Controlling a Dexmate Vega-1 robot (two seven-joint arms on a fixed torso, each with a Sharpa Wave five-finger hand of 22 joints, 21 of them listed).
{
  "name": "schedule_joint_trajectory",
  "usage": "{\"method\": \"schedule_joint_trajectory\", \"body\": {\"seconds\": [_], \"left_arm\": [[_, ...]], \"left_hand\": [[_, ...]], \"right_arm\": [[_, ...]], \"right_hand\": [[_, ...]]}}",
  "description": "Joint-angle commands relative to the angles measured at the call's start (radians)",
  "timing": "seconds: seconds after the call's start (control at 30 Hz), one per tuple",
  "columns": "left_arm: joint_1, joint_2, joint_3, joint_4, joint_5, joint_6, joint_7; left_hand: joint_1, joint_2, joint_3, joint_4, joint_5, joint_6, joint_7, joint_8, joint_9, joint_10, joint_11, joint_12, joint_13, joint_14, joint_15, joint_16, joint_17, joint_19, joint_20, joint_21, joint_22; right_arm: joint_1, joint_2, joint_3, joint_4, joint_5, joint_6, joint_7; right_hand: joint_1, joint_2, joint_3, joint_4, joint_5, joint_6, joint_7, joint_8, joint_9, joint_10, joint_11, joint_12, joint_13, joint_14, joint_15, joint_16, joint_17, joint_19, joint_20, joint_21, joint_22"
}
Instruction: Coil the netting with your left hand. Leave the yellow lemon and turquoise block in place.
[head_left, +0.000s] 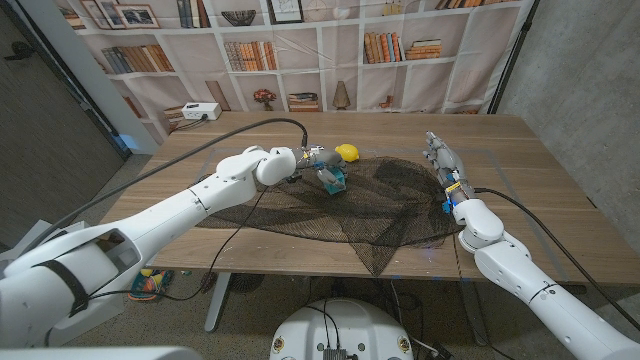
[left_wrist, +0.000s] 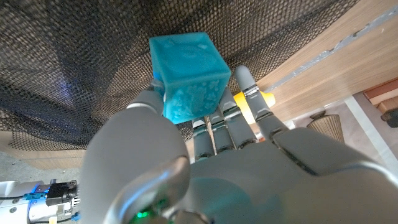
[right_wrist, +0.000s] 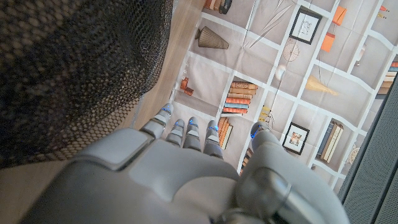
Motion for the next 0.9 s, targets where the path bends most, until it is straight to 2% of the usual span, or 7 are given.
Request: {"method": "schedule_joint_trajectory", "body": {"seconds": [0.03,0.07,0.17,0.37,0.53,0.77,0.9], "left_arm": [[-0.016,0.0,0.013,0.002,-0.021,-0.013,-0.066],[-0.016,0.002,0.012,-0.001,-0.023,-0.01,-0.072],[-0.018,0.007,0.011,-0.011,-0.023,-0.003,-0.086],[-0.009,0.021,0.001,-0.035,-0.02,0.012,-0.095],[0.02,0.038,-0.029,-0.068,-0.027,0.039,-0.063],[0.081,0.061,-0.085,-0.106,-0.045,0.07,0.044],[0.127,0.066,-0.103,-0.171,0.009,0.181,0.083]], "left_hand": [[-0.09,-0.054,-0.035,0.012,0.01,-0.101,-0.016,-0.04,-0.019,-0.082,0.011,-0.094,-0.045,-0.099,-0.051,-0.05,-0.031,-0.045,0.009,-0.05,0.004],[-0.099,-0.056,-0.039,0.015,0.011,-0.12,-0.014,-0.044,-0.022,-0.101,0.016,-0.11,-0.052,-0.118,-0.044,-0.058,-0.036,-0.053,0.015,-0.059,0.004],[-0.136,-0.071,-0.06,0.021,0.016,-0.192,-0.033,-0.053,-0.031,-0.152,0.028,-0.166,-0.077,-0.19,-0.016,-0.088,-0.055,-0.094,0.023,-0.098,0.005],[-0.183,-0.083,-0.087,0.027,0.023,-0.307,-0.035,-0.057,-0.039,-0.249,0.054,-0.252,-0.109,-0.327,0.029,-0.134,-0.083,-0.17,0.041,-0.166,0.006],[-0.239,-0.063,-0.109,0.048,0.026,-0.425,-0.036,-0.059,-0.043,-0.344,0.076,-0.32,-0.128,-0.433,0.072,-0.15,-0.097,-0.242,0.057,-0.23,0.008],[-0.277,-0.039,-0.118,0.065,0.021,-0.5,-0.045,-0.062,-0.044,-0.396,0.079,-0.351,-0.134,-0.49,0.089,-0.152,-0.101,-0.293,0.07,-0.269,0.01],[-0.289,-0.033,-0.12,0.07,0.019,-0.522,-0.046,-0.06,-0.044,-0.417,0.075,-0.361,-0.136,-0.507,0.097,-0.152,-0.103,-0.31,0.075,-0.282,0.011]], "right_arm": [[-0.011,-0.002,0.003,-0.007,0.0,0.005,-0.005],[-0.012,-0.002,0.004,-0.008,0.0,0.004,-0.006],[-0.013,-0.003,0.004,-0.009,-0.001,0.006,-0.006],[-0.015,-0.003,0.003,-0.013,-0.001,0.004,-0.006],[-0.016,-0.004,0.001,-0.016,-0.003,0.003,-0.006],[-0.015,-0.005,0.0,-0.021,-0.005,-0.003,-0.006],[-0.016,-0.007,0.0,-0.026,-0.007,-0.006,-0.009]], "right_hand": [[0.002,0.006,0.001,-0.008,0.001,0.003,-0.004,-0.004,0.003,0.004,0.003,-0.001,0.003,0.002,0.005,-0.002,0.003,0.006,0.002,-0.003,0.003],[0.002,0.005,0.001,-0.008,0.001,0.003,-0.004,-0.004,0.003,0.004,0.003,-0.001,0.003,0.002,0.005,-0.002,0.003,0.006,0.003,-0.003,0.003],[0.002,0.005,0.001,-0.008,0.001,0.003,-0.004,-0.004,0.003,0.004,0.002,-0.001,0.004,0.003,0.006,-0.002,0.003,0.006,0.004,-0.003,0.003],[0.002,0.005,0.001,-0.009,0.001,0.003,-0.003,-0.004,0.003,0.004,0.001,-0.001,0.004,0.003,0.006,-0.002,0.003,0.006,0.004,-0.003,0.003],[0.001,0.005,0.001,-0.009,0.001,0.002,-0.004,-0.004,0.003,0.004,0.002,-0.001,0.004,0.003,0.006,-0.002,0.003,0.006,0.005,-0.003,0.003],[0.001,0.005,0.001,-0.009,0.001,0.003,-0.004,-0.004,0.003,0.004,0.002,-0.001,0.004,0.003,0.007,-0.002,0.003,0.006,0.007,-0.003,0.003],[0.001,0.005,0.001,-0.009,0.001,0.004,-0.004,-0.004,0.003,0.005,0.002,-0.001,0.004,0.002,0.007,-0.002,0.003,0.006,0.007,-0.003,0.003]]}}
